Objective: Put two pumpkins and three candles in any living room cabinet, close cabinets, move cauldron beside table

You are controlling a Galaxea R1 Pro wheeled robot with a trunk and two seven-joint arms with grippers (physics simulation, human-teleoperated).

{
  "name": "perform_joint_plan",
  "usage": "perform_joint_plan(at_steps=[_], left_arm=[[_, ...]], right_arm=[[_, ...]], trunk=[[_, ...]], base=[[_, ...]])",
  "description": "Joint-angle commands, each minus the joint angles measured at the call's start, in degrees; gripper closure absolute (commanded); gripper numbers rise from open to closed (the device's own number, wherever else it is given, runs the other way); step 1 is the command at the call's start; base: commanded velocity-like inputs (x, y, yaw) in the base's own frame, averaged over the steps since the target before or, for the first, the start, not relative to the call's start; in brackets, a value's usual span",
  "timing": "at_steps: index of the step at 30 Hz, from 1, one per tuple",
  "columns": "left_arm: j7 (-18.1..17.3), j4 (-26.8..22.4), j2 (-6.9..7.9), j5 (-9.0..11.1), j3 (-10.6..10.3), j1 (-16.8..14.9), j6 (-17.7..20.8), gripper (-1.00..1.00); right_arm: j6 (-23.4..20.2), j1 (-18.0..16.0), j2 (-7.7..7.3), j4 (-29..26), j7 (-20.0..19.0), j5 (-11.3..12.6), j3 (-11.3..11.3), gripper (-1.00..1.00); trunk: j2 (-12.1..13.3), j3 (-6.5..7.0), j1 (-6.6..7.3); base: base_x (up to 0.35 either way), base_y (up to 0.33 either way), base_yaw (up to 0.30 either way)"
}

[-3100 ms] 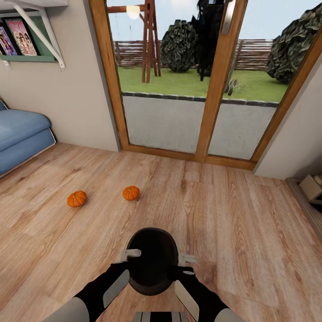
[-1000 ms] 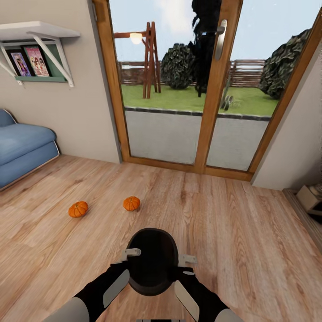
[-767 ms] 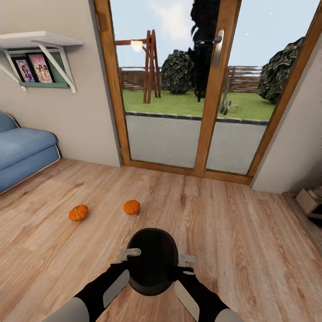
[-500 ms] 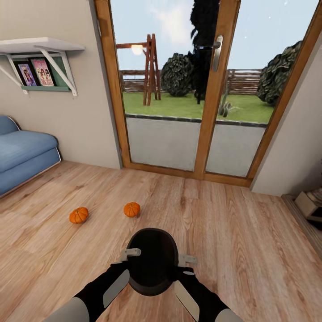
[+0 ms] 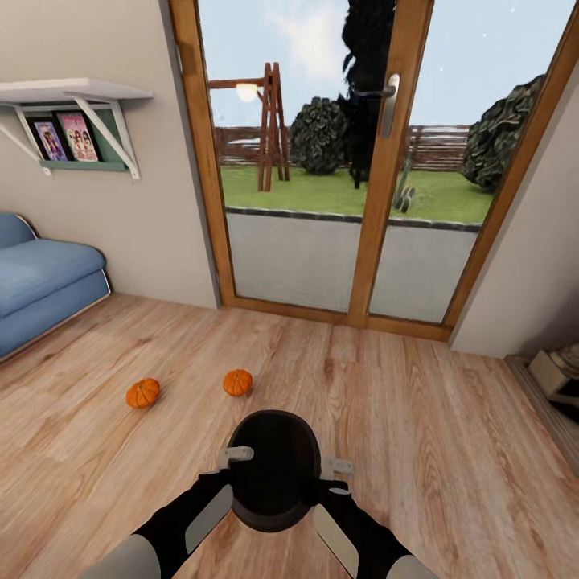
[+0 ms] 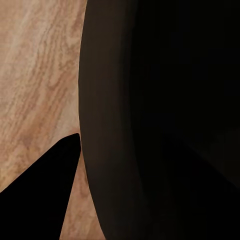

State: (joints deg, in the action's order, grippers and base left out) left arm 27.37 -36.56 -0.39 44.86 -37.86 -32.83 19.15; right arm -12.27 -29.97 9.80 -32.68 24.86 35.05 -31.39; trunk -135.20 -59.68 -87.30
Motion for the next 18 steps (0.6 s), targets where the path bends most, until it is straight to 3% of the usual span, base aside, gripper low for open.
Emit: perform_joint_plan(at_steps=[1, 8, 18], left_arm=[[0.49, -0.09, 0.09, -0.25, -0.11, -0.04, 0.27, 1.0], [0.49, -0.09, 0.11, -0.17, -0.11, -0.04, 0.27, 1.0], [0.49, -0.09, 0.12, -0.21, -0.11, -0.04, 0.27, 1.0]], right_arm=[[-0.13, -0.09, -0.04, -0.99, 0.38, -0.07, -0.17, 1.0], [-0.15, -0.08, -0.04, -1.0, 0.4, -0.07, -0.17, 1.0], [-0.21, -0.08, -0.04, -0.99, 0.4, -0.07, -0.17, 1.0]], trunk=[[0.39, 0.13, 0.24], [0.79, 0.37, 0.46], [0.79, 0.44, 0.46]], base=[[0.0, 0.0, 0.0], [0.0, 0.0, 0.043], [-0.001, 0.0, 0.266]])
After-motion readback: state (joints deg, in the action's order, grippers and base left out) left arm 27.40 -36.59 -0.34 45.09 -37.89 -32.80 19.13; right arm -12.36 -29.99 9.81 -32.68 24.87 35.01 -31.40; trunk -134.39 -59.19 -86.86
